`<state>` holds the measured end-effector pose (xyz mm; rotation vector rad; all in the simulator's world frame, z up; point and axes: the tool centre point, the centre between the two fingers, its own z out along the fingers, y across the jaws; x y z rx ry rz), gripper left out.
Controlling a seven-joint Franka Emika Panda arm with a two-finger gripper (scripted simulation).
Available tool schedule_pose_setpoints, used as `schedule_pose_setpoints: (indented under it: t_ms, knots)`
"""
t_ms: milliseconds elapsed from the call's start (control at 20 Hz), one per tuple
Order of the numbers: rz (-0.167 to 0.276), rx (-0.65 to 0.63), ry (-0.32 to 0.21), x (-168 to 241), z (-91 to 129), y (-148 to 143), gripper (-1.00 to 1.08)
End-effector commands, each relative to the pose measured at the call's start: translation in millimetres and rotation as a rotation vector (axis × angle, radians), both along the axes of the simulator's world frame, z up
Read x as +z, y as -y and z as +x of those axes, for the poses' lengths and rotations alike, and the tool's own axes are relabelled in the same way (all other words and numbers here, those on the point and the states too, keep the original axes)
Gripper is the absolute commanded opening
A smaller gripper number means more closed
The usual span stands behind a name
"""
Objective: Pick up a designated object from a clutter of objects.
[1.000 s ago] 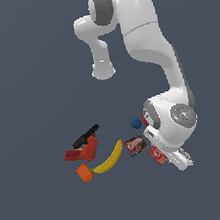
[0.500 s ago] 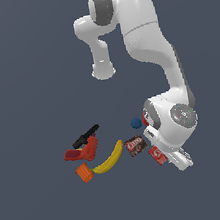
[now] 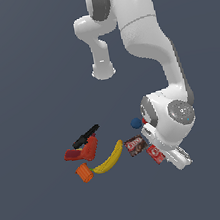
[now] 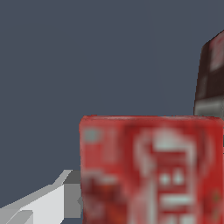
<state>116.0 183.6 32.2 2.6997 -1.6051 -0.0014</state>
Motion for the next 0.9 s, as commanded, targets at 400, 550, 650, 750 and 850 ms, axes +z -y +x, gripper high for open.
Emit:
schedule_pose_setpoints:
  t_ms: [400,550,650,750,850]
  knots:
    - [0.001,-0.001,0.001,74,-5,51,-1.00]
    - [0.001,-0.001,0.001,105,-7,73,-1.00]
    - [0.001,-0.001,0.001,125,-8,87,-1.00]
    - [0.001,-0.001,0.001,146,-9,101,-1.00]
    - [0.002,-0.001,0.001,167,-10,116,-1.00]
